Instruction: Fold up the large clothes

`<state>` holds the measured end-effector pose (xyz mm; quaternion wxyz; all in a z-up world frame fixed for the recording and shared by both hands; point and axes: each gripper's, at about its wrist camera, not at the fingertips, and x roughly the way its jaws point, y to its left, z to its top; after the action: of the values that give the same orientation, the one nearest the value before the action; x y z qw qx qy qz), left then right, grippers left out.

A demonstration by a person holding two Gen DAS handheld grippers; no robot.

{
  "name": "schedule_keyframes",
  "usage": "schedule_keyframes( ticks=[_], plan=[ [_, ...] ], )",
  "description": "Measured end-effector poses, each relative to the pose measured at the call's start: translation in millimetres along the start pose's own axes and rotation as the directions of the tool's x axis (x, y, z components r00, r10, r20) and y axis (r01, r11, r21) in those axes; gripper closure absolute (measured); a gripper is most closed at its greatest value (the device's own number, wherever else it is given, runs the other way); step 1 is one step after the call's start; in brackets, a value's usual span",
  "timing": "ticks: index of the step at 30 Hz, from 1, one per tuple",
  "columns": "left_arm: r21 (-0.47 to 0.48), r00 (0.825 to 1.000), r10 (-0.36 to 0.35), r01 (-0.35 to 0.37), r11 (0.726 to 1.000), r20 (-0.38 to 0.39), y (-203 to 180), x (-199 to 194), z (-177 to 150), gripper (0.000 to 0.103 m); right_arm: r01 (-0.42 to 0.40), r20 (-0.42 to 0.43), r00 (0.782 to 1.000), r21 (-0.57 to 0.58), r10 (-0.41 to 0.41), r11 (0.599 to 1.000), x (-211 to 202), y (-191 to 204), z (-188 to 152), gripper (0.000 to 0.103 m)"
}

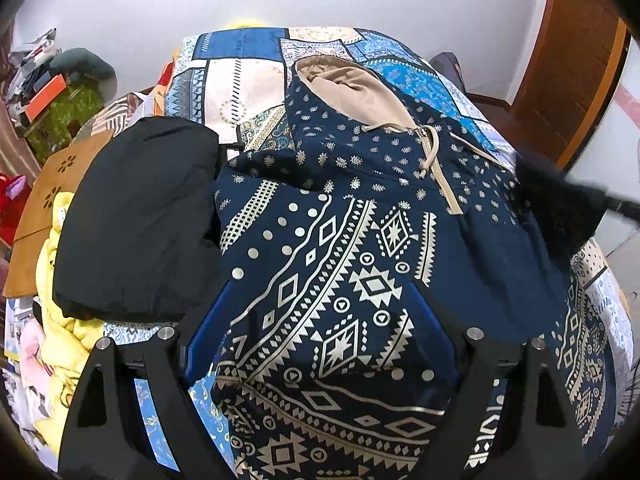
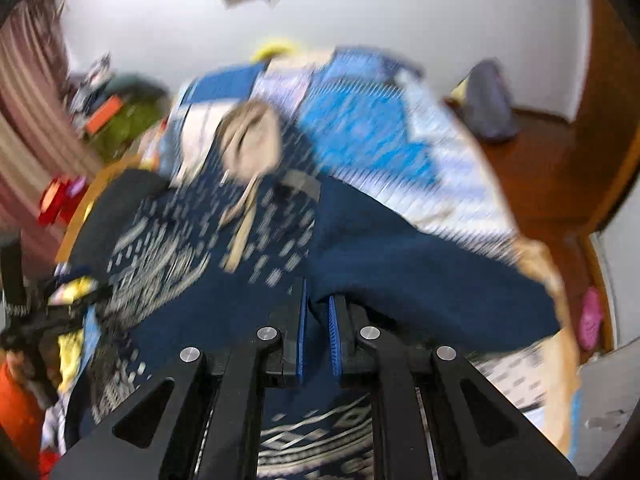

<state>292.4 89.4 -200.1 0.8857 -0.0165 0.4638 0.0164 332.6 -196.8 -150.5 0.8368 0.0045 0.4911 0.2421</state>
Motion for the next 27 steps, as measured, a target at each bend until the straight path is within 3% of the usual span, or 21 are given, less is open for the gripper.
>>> schedule_keyframes(
  ticks=[3, 7, 9, 11, 14, 21, 27],
  plan=[
    [0.006, 1.0, 0.0, 0.0, 1.0, -0.004, -1, -1, -3, 0.017, -0.017, -0.136, 0.991, -0.003, 0.016, 1.0, 28, 6, -17, 0.091],
    [0.01, 1.0, -0.001, 0.001, 1.0, -0.007, -1, -2, -5, 0.017, -0.03, -0.189, 0.981, 0.048, 0.039, 0.998, 41, 0, -28, 0.088],
    [0.008, 1.0, -0.003, 0.003, 1.0, -0.009, -2, -2, -5, 0.017, -0.035, -0.183, 0.982, 0.081, 0.049, 0.996, 36, -7, -29, 0.085],
    [0.006, 1.0, -0.006, 0.007, 1.0, -0.012, -4, 0, -5, 0.017, -0.025, -0.155, 0.987, 0.116, 0.043, 0.993, 23, -17, -29, 0.072],
    [0.01, 1.0, -0.011, 0.011, 1.0, -0.016, -10, 3, -3, 0.017, -0.01, -0.085, 0.996, 0.154, 0.024, 0.988, 1, -30, -28, 0.061],
    [0.031, 1.0, -0.02, 0.021, 0.999, -0.018, -24, 8, 2, 0.017, 0.047, 0.033, 0.998, 0.326, -0.061, 0.944, -34, -82, -26, 0.056],
    [0.038, 0.999, -0.027, 0.028, 0.999, -0.022, -32, 12, 5, 0.017, 0.05, 0.002, 0.998, 0.525, -0.06, 0.85, -13, -139, -39, 0.056]
  ],
)
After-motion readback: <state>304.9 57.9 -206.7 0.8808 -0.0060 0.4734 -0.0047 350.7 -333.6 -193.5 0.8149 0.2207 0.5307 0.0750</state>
